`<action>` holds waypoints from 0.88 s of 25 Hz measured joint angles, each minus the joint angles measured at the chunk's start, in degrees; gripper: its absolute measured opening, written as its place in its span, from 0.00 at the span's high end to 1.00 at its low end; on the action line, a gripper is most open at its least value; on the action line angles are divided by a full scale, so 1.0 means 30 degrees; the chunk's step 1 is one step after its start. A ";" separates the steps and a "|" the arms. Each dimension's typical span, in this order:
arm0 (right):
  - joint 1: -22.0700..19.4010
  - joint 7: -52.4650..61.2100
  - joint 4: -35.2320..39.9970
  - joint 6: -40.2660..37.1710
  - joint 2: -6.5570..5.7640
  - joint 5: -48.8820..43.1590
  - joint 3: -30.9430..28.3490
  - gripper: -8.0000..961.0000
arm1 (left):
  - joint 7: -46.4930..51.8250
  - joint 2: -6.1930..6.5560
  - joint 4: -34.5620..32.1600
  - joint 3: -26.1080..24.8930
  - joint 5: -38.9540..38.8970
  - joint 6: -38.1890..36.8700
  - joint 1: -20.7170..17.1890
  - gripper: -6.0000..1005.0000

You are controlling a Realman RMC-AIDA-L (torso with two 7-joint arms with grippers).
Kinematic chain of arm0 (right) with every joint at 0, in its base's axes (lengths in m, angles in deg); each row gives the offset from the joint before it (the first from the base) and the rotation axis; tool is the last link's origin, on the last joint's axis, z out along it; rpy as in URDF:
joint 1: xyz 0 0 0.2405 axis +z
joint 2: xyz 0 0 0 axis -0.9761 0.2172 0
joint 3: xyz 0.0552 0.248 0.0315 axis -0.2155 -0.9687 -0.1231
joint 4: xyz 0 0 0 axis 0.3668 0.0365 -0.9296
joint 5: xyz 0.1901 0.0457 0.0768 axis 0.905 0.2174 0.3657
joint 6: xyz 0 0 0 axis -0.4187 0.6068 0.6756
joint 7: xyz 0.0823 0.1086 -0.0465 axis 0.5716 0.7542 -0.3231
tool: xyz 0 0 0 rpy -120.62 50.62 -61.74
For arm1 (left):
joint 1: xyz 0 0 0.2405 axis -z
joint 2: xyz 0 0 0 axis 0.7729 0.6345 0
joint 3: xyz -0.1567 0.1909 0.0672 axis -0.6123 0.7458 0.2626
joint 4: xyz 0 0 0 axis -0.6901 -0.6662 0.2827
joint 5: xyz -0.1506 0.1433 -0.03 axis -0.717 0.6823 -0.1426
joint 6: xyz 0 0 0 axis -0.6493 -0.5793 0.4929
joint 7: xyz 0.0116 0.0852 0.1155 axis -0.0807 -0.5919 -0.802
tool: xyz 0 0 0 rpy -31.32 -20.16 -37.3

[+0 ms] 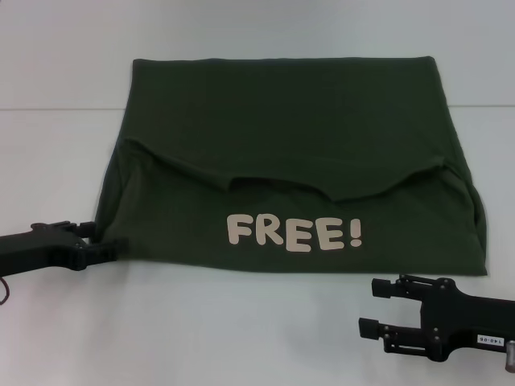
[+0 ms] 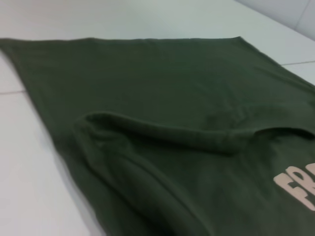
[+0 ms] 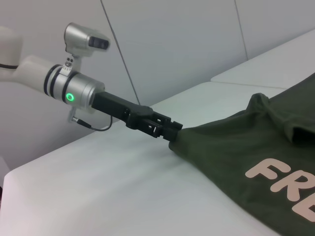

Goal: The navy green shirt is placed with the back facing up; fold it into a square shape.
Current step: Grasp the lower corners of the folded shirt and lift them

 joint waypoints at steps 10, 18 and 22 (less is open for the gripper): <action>0.0081 0.0010 -0.0072 0.0019 0.0000 0.0004 0.0000 0.22 | -0.0009 0.0015 0.1055 0.0095 -0.0122 0.1020 0.0198 0.24; 0.0066 0.0124 -0.0076 0.0238 -0.0001 0.0002 -0.0001 0.23 | 0.0139 0.0067 0.1141 0.0084 -0.0140 0.0134 0.0248 0.24; 0.0127 0.0153 -0.0100 0.0266 -0.0001 0.0003 0.0000 0.24 | 0.0143 0.0078 0.1143 0.0084 -0.0138 0.0124 0.0266 0.24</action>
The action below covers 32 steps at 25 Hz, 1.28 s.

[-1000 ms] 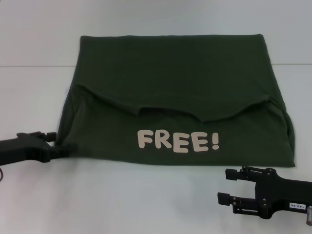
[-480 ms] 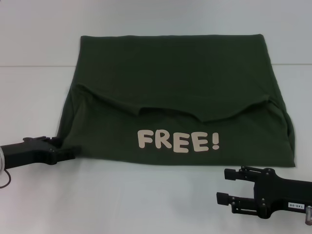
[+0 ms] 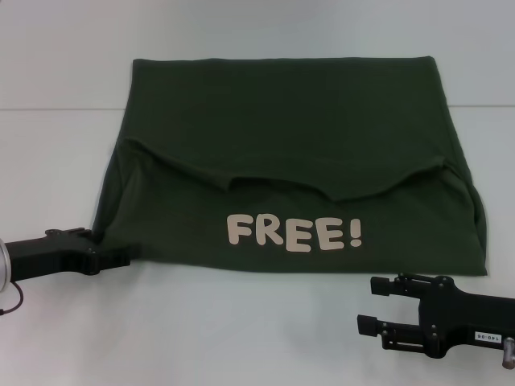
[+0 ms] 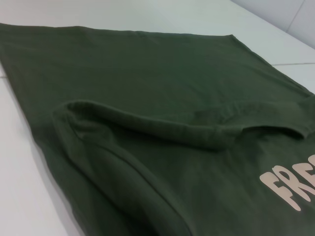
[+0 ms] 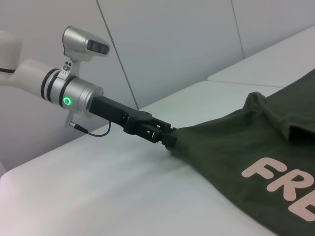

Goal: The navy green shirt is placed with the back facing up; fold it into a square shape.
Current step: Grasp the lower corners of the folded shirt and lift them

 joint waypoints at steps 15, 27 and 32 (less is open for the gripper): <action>0.0004 0.0066 -0.0006 0.0010 0.0000 -0.0002 0.0001 0.25 | 0.0283 0.0087 -0.0001 0.0059 0.0305 0.0429 0.0134 0.70; 0.0254 0.5142 0.1792 0.0109 -0.0203 0.0094 -0.0481 0.26 | 0.0054 0.0088 0.0000 0.0059 0.0300 0.0268 0.0176 0.97; 0.0420 1.2833 0.4901 0.0958 -0.1070 -0.0415 -0.0549 0.27 | 0.0047 0.0103 0.0001 0.0061 0.0197 0.0253 0.0179 0.97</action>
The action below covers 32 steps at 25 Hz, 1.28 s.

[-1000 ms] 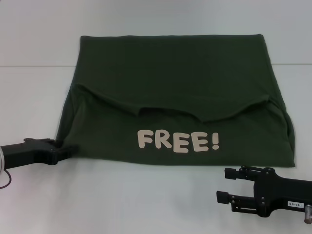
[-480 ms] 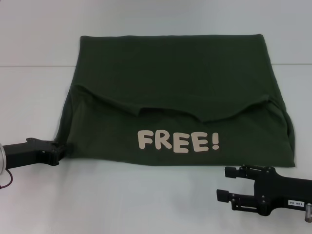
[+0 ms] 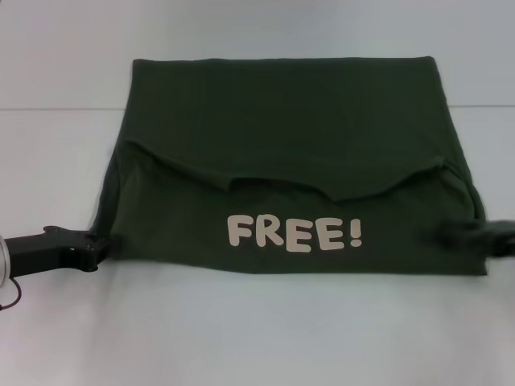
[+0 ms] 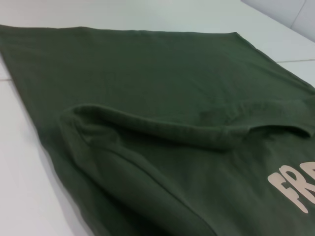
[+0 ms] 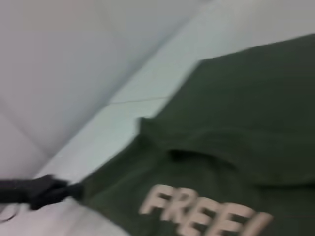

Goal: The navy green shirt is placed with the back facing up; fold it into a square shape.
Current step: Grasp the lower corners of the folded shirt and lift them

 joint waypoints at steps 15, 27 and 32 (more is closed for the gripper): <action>0.3990 1.2548 0.1282 -0.0060 -0.2339 -0.9814 0.0389 0.29 | -0.0005 0.0118 -0.0059 -0.0161 -0.0029 -0.0063 0.0028 0.97; 0.4812 1.2604 -0.0209 0.2284 -0.1594 -1.0600 0.1153 0.30 | -0.0005 0.0198 -0.0016 -0.0179 -0.0024 -0.0112 0.0215 0.97; 0.4953 1.2608 -0.0904 0.2703 -0.1455 -1.0612 0.1553 0.30 | -0.0005 0.0222 -0.0002 -0.0179 -0.0024 -0.0112 0.0260 0.97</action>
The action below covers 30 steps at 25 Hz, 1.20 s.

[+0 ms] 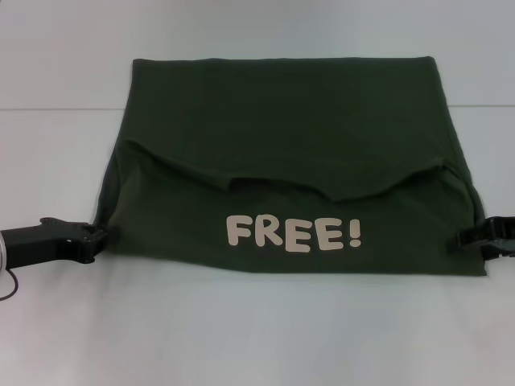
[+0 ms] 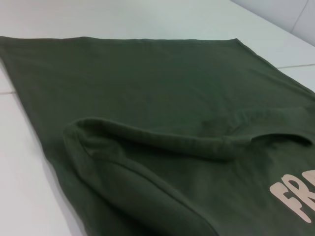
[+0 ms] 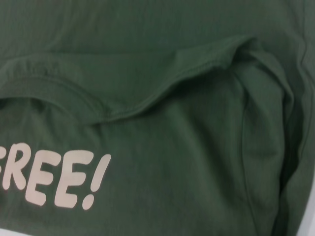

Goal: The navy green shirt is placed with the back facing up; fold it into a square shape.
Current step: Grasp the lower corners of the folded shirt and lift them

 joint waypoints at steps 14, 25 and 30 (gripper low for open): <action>0.0255 -0.0224 -0.0286 0.0399 0.0282 -0.0007 0.0218 0.32 | -0.0001 -0.0004 0.0002 0.0002 -0.0051 0.0004 0.0002 0.97; 0.0227 -0.0504 -0.0280 0.0580 0.0305 -0.0016 0.0979 0.51 | 0.0012 -0.0004 0.0002 0.0003 -0.0147 0.0002 0.0002 0.97; 0.0168 -0.0501 -0.0246 0.0579 0.0299 -0.0020 0.0990 0.65 | 0.0075 -0.0004 0.0003 0.0002 -0.0151 -0.0020 0.0001 0.97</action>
